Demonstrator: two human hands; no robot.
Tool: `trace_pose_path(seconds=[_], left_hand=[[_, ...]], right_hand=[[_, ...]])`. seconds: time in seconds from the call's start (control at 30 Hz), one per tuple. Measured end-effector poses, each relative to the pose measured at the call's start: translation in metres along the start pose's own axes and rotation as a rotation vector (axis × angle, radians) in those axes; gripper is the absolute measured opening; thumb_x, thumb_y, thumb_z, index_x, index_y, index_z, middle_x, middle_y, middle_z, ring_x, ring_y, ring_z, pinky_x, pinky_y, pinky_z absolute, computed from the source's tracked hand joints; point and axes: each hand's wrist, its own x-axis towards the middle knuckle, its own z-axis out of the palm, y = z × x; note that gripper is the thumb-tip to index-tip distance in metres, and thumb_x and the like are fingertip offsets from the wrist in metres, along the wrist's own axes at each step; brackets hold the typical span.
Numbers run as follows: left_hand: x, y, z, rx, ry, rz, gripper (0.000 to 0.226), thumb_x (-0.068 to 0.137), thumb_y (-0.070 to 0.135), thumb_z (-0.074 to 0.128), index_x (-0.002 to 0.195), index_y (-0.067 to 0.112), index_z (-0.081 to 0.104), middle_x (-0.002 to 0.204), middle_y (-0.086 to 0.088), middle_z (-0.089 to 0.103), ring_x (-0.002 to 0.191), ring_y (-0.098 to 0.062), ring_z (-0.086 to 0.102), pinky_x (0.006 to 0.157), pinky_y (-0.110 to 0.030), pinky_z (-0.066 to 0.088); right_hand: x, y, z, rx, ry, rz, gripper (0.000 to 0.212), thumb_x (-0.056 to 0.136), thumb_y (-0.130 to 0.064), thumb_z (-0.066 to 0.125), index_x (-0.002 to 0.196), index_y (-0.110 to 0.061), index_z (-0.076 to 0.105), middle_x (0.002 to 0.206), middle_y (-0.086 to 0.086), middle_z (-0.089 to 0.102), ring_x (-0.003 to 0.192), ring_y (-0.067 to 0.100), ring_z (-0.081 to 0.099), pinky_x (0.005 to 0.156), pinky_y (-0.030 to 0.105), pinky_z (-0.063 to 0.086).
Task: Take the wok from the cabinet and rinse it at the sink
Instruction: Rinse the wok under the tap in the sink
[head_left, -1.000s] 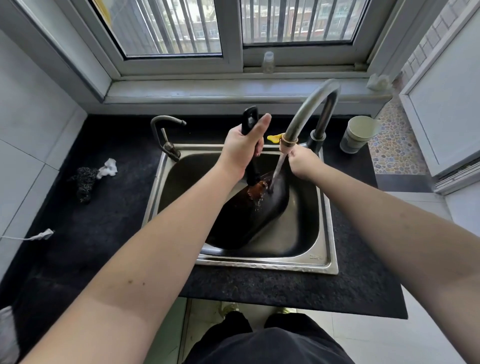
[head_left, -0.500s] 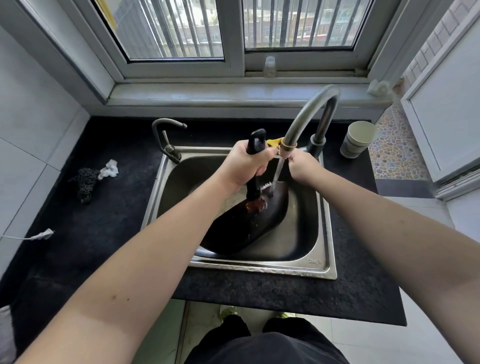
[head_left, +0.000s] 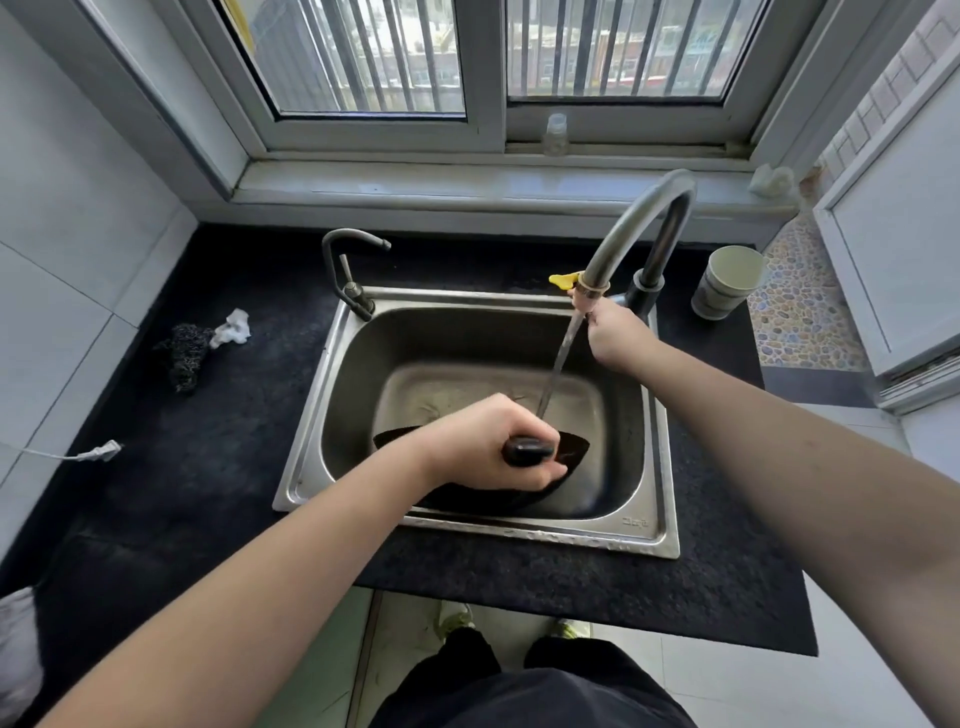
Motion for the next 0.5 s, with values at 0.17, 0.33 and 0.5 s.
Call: trace_pose_path(seconds=[0.17,0.33,0.5], left_hand=[[-0.008,0.001,0.042,0.220,-0.167,0.185,0.018,0.083,0.019,0.069,0.071,0.010,0.060,0.069,-0.001,0.059,0.065,-0.019,0.056,0.062,-0.029,0.048],[-0.026,-0.017,0.075,0.382,-0.220,0.219,0.016,0.076,0.019,0.073,0.074,0.014,0.058,0.073,0.001,0.061,0.072,-0.027,0.061,0.066,-0.038,0.050],[-0.037,-0.017,0.079,0.388,-0.068,0.182,0.012,0.071,0.026,0.075,0.079,0.023,0.066,0.089,0.007,0.063,0.086,-0.017,0.059,0.080,-0.036,0.045]], right_hand=[[-0.003,-0.001,0.002,0.003,0.001,0.025,0.059,0.094,-0.001,0.030,0.145,-0.030,0.036,0.140,0.012,0.051,0.119,0.033,0.054,0.097,0.039,0.045],[-0.003,-0.004,0.003,0.004,-0.005,0.055,0.060,0.094,-0.002,0.030,0.147,-0.031,0.034,0.134,0.014,0.056,0.110,0.033,0.059,0.087,0.035,0.049],[-0.007,-0.008,0.007,0.027,-0.009,0.080,0.061,0.095,-0.002,0.031,0.149,-0.030,0.029,0.137,0.014,0.052,0.113,0.031,0.058,0.087,0.031,0.046]])
